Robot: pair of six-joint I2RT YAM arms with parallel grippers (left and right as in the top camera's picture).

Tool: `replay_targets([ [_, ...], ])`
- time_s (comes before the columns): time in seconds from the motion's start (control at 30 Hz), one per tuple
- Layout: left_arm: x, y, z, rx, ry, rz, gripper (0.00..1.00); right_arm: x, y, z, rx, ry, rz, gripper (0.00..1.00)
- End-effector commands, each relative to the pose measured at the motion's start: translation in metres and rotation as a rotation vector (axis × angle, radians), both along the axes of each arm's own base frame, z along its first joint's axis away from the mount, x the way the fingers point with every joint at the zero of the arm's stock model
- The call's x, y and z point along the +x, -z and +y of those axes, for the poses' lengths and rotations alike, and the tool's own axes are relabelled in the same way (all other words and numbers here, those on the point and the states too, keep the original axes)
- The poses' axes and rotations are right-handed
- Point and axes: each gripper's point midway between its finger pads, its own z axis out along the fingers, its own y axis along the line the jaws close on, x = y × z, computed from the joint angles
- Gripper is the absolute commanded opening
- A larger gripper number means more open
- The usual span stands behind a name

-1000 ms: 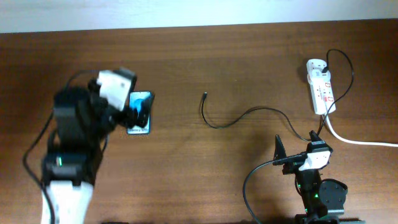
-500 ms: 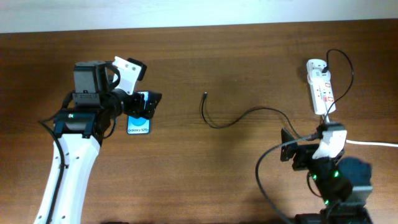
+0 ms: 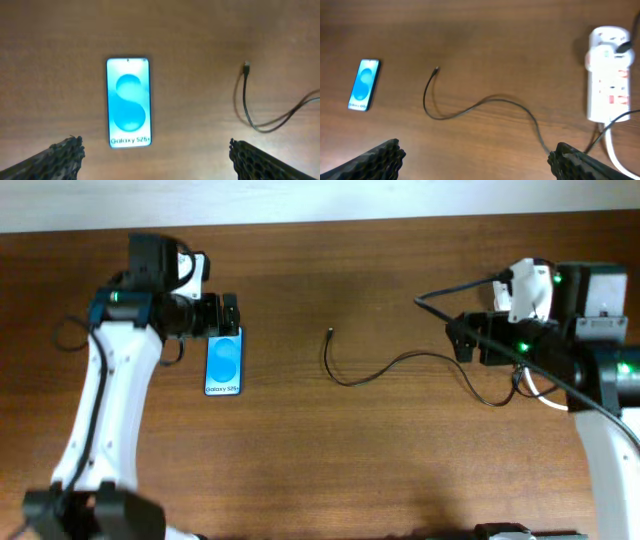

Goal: Plug charger to phone and switch on socket
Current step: 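Lower the left gripper and grasp the phone's top edge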

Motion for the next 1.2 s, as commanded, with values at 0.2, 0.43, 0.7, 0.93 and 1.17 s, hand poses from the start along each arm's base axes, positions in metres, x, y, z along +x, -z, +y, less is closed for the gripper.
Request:
replay_targets([
  [0.2, 0.022, 0.086, 0.009, 0.082, 0.054, 0.239, 0.99, 0.014, 0.026, 0.025, 0.111, -0.093, 0.118, 0.98],
  [0.43, 0.027, 0.146, 0.014, 0.125, 0.105, 0.347, 0.99, 0.017, 0.032, 0.024, 0.108, -0.09, 0.133, 0.98],
  [0.7, 0.022, 0.176, 0.025, 0.161, 0.077, 0.42, 0.99, 0.022, 0.046, 0.023, 0.108, -0.086, 0.18, 0.98],
  [0.93, 0.018, 0.19, 0.025, 0.146, 0.032, 0.431, 0.99, 0.024, 0.05, 0.024, 0.113, -0.088, 0.194, 0.98],
  [1.17, 0.02, 0.199, 0.016, 0.104, 0.088, 0.407, 0.99, 0.024, 0.05, 0.024, 0.113, -0.088, 0.194, 0.98],
])
